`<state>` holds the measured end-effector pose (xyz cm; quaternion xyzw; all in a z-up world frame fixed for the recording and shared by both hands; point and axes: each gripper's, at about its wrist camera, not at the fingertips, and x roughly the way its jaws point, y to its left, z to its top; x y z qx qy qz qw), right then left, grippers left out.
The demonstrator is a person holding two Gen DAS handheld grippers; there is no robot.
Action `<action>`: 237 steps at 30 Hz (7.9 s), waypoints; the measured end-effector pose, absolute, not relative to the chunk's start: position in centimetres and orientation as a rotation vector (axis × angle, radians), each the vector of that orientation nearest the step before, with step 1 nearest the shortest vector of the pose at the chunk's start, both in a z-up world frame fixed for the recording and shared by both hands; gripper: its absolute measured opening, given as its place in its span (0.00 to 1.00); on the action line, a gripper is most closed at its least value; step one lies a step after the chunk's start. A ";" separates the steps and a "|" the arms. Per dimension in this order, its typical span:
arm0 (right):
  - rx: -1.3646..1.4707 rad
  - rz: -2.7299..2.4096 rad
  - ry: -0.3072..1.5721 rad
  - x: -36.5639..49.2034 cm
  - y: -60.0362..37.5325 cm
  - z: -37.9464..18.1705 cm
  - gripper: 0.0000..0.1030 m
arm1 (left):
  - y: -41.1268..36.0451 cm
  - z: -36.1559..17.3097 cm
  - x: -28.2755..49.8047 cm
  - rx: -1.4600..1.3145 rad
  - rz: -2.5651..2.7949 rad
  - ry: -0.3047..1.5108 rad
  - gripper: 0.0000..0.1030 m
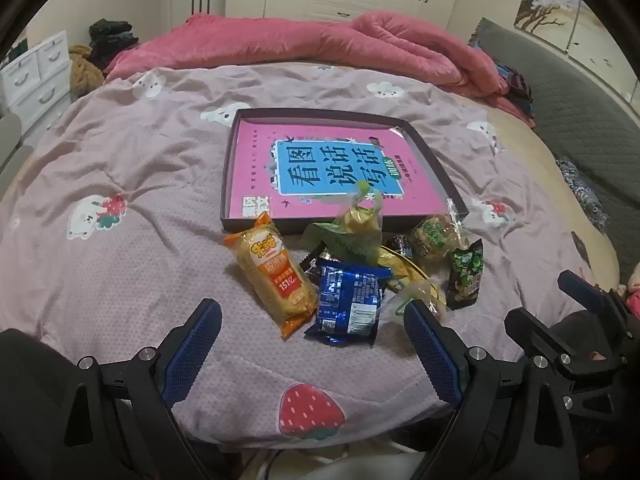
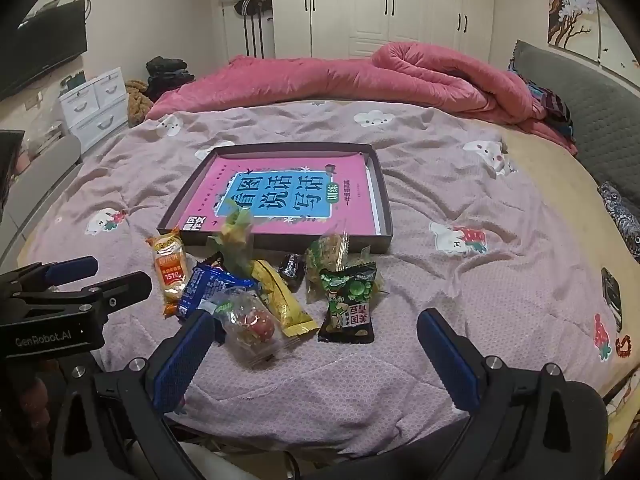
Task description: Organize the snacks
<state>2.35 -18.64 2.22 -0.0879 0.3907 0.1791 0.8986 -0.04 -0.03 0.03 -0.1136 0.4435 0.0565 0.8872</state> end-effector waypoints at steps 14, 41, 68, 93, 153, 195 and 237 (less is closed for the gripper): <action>-0.187 0.371 0.808 2.2 -18.6 2.3 0.99 | 0.0 0.3 -0.4 -0.237 0.115 0.924 0.90; -0.220 0.395 0.831 1.9 -18.0 1.9 0.99 | 0.3 -0.4 -0.3 -0.249 0.126 0.947 0.90; -0.531 0.517 0.967 4.2 -11.2 -4.9 0.66 | 5.8 -5.5 3.5 -0.449 0.241 1.075 0.90; -0.306 0.599 0.974 6.8 -13.3 -4.2 0.39 | 6.8 -9.1 7.9 -0.626 0.076 1.072 0.34; 0.050 0.430 0.830 20.8 -19.7 -1.8 0.39 | 9.0 -5.3 14.5 -0.529 0.032 0.878 0.23; 0.021 0.424 0.971 21.4 -19.1 -5.3 0.40 | 8.2 -7.1 16.1 -0.471 0.012 0.943 0.23; 0.007 0.475 0.790 18.0 -19.7 -0.9 0.58 | 7.2 -2.9 11.7 -0.418 0.047 0.882 0.70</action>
